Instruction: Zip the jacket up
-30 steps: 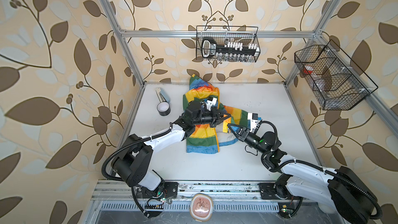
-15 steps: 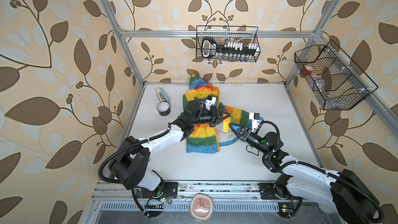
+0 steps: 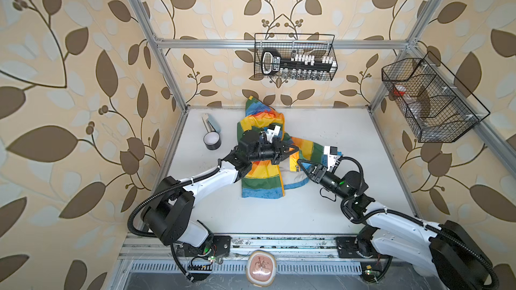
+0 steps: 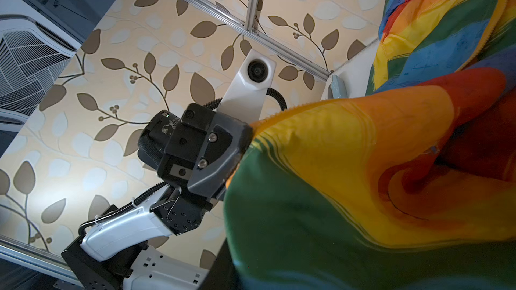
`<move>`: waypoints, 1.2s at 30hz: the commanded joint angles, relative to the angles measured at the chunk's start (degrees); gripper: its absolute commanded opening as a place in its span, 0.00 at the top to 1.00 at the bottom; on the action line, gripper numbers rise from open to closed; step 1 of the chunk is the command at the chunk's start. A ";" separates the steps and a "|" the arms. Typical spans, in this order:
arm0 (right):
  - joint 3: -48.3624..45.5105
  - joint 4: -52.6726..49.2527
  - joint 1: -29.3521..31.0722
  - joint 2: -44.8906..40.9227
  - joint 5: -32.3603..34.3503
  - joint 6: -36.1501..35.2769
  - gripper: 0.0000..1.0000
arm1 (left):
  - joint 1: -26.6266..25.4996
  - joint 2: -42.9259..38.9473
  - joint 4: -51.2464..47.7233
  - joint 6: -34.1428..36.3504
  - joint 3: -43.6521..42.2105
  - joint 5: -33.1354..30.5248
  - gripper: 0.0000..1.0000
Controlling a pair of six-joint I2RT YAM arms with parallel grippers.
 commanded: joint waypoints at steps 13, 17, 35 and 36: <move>-0.42 0.14 -0.55 -0.03 -1.12 0.71 1.00 | 0.57 -1.99 1.87 1.39 1.54 0.65 1.00; 0.43 0.05 -0.58 0.65 -1.21 0.73 1.00 | 0.78 -2.63 1.33 1.42 1.16 0.04 0.73; 5.21 -0.87 -0.33 4.81 -0.53 0.02 1.00 | 7.89 -16.92 -21.21 10.74 0.65 -2.51 0.24; 5.52 -0.85 -0.20 5.25 -0.46 -0.05 1.00 | 7.91 -17.49 -22.54 11.39 0.66 -2.64 0.24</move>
